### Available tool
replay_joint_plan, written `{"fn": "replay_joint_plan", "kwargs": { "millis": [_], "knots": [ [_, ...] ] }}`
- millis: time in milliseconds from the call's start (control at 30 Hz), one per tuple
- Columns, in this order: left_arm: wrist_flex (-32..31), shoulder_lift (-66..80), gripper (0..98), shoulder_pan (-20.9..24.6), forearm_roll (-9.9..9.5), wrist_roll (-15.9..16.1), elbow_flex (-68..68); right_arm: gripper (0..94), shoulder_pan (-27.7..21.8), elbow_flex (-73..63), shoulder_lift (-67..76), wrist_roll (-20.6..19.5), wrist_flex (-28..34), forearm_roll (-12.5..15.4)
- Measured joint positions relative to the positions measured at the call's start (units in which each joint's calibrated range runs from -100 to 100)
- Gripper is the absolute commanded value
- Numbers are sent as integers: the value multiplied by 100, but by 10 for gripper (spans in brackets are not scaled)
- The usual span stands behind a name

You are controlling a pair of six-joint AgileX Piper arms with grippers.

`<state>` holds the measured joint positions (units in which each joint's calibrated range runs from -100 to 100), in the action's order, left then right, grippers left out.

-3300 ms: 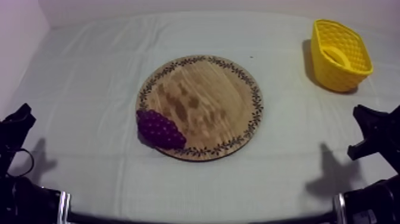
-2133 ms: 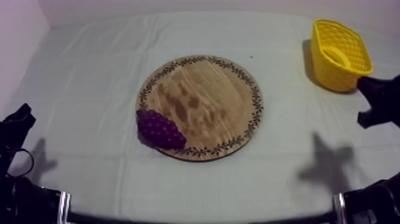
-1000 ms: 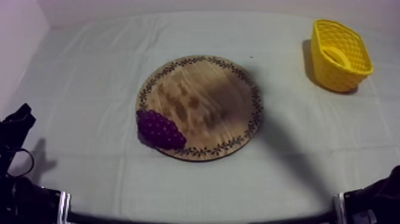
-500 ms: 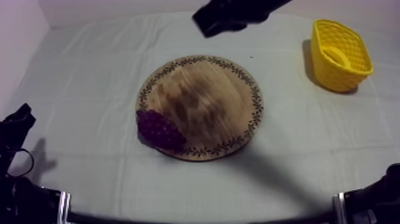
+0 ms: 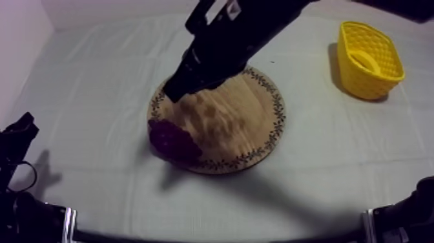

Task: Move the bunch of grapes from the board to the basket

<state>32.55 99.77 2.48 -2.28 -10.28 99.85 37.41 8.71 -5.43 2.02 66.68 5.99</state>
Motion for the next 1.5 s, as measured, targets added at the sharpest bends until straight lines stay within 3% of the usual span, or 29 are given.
{"fn": "replay_joint_plan", "kwargs": {
  "millis": [267,433,1500],
  "knots": [
    [0,0,0,0,0,0,0,739,58,-222,-401,63,30,23],
    [0,0,0,0,0,0,0,882,158,-585,-786,23,332,3],
    [0,0,0,0,0,0,0,925,257,-1796,-3048,-296,71,-506]
  ]
}}
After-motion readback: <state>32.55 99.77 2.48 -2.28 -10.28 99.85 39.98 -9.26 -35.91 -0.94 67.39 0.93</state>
